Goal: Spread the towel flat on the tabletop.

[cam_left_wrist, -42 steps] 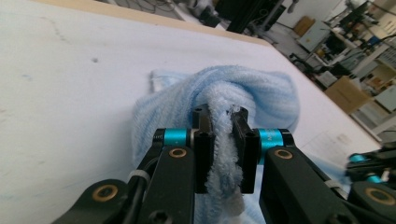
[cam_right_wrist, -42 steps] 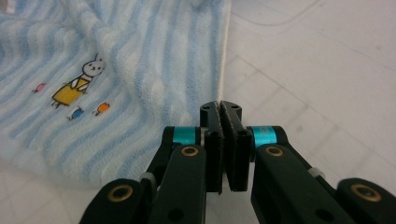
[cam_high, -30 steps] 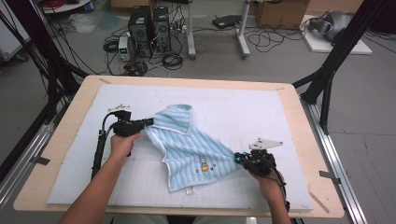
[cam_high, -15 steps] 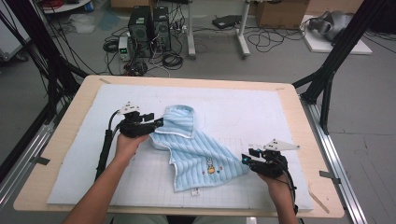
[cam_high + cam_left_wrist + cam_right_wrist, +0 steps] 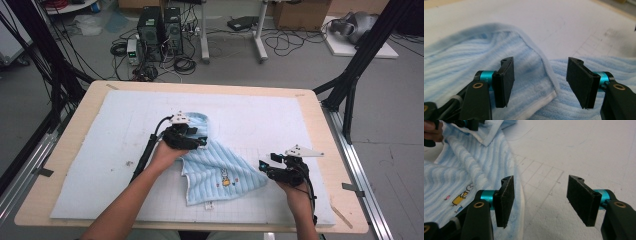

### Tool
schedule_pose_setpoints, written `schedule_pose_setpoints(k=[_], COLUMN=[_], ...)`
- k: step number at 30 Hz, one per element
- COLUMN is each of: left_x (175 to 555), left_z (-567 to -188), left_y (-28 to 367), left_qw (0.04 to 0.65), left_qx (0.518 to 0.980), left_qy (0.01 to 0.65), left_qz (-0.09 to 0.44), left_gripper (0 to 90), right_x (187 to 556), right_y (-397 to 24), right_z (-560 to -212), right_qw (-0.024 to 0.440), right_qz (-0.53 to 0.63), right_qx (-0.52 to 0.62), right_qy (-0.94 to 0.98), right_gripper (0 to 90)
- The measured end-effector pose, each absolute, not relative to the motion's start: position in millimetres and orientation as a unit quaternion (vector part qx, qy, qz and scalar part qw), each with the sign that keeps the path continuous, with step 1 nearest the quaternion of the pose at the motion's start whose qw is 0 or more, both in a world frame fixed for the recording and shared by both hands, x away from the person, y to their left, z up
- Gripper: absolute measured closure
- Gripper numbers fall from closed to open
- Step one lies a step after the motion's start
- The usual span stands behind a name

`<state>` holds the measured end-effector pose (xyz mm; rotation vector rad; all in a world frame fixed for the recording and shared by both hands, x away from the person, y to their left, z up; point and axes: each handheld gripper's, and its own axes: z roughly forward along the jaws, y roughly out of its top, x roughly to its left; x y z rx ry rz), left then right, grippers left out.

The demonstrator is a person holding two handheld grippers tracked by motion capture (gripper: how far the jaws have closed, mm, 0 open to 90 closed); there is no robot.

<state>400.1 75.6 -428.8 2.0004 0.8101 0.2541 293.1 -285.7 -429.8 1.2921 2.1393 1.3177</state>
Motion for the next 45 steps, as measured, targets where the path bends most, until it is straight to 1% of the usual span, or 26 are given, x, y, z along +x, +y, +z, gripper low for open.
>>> schedule_pose_setpoints(k=[5, 6, 7, 8, 10, 11, 12, 14, 16, 20, 26, 32, 33, 34, 36, 38, 39, 40, 41, 42, 45], left_x=[399, 399, 399, 399, 398, 398, 398, 399, 400, 401, 399, 394, 394, 394, 394, 394, 394, 394, 393, 393, 392], left_z=[-436, -438, -439, -440, -439, -437, -435, -430, -427, -422, -419, -418, -418, -419, -420, -420, -421, -422, -424, -426, -430], left_y=[62, 60, 59, 58, 59, 61, 63, 74, 86, 113, 155, 196, 201, 206, 213, 218, 220, 222, 224, 225, 227], left_qw=[0.431, 0.421, 0.411, 0.404, 0.409, 0.412, 0.418, 0.452, 0.489, 0.525, 0.534, 0.542, 0.54, 0.54, 0.537, 0.531, 0.533, 0.53, 0.528, 0.526, 0.522], left_qx=[0.832, 0.835, 0.838, 0.84, 0.841, 0.841, 0.839, 0.821, 0.793, 0.759, 0.732, 0.699, 0.695, 0.692, 0.689, 0.688, 0.685, 0.687, 0.687, 0.686, 0.687], left_qy=[0.328, 0.327, 0.33, 0.331, 0.328, 0.324, 0.322, 0.334, 0.353, 0.38, 0.414, 0.452, 0.458, 0.464, 0.471, 0.477, 0.478, 0.48, 0.483, 0.485, 0.488], left_qz=[0.124, 0.132, 0.141, 0.143, 0.138, 0.138, 0.134, 0.104, 0.082, 0.071, 0.086, 0.118, 0.121, 0.121, 0.124, 0.131, 0.132, 0.13, 0.132, 0.131, 0.129], left_gripper=[46.0, 47.9, 51.8, 58.8, 81.7, 85.7, 87.9, 88.1, 88.1, 88.1, 88.4, 88.4, 88.4, 88.4, 88.4, 88.4, 88.4, 88.5, 88.4, 88.4, 88.4], right_x=[294, 294, 295, 296, 298, 299, 300, 303, 306, 316, 336, 352, 359, 359, 363, 365, 365, 364, 363, 362, 351], right_y=[-287, -286, -285, -284, -281, -279, -278, -275, -273, -261, -233, -210, -196, -196, -184, -173, -170, -170, -172, -173, -178], right_z=[-430, -430, -431, -431, -431, -430, -430, -431, -431, -431, -427, -427, -431, -431, -435, -441, -443, -442, -441, -440, -437], right_qw=[0.157, 0.156, 0.156, 0.156, 0.154, 0.153, 0.152, 0.15, 0.147, 0.143, 0.138, 0.135, 0.127, 0.127, 0.128, 0.12, 0.118, 0.116, 0.099, 0.099, 0.101], right_qz=[0.462, 0.462, 0.462, 0.462, 0.461, 0.461, 0.462, 0.462, 0.461, 0.459, 0.452, 0.437, 0.417, 0.417, 0.395, 0.372, 0.362, 0.363, 0.369, 0.366, 0.356], right_qx=[0.454, 0.454, 0.454, 0.452, 0.45, 0.45, 0.449, 0.447, 0.446, 0.442, 0.419, 0.411, 0.402, 0.402, 0.387, 0.372, 0.372, 0.371, 0.371, 0.364, 0.348], right_qy=[0.746, 0.745, 0.746, 0.747, 0.749, 0.749, 0.75, 0.751, 0.753, 0.757, 0.775, 0.788, 0.805, 0.805, 0.823, 0.842, 0.847, 0.847, 0.847, 0.851, 0.861], right_gripper=[38.0, 37.9, 37.9, 37.9, 37.6, 37.6, 37.6, 37.6, 37.6, 38.0, 39.7, 42.6, 45.6, 45.6, 50.2, 61.0, 63.7, 74.1, 81.2, 84.6, 86.5])
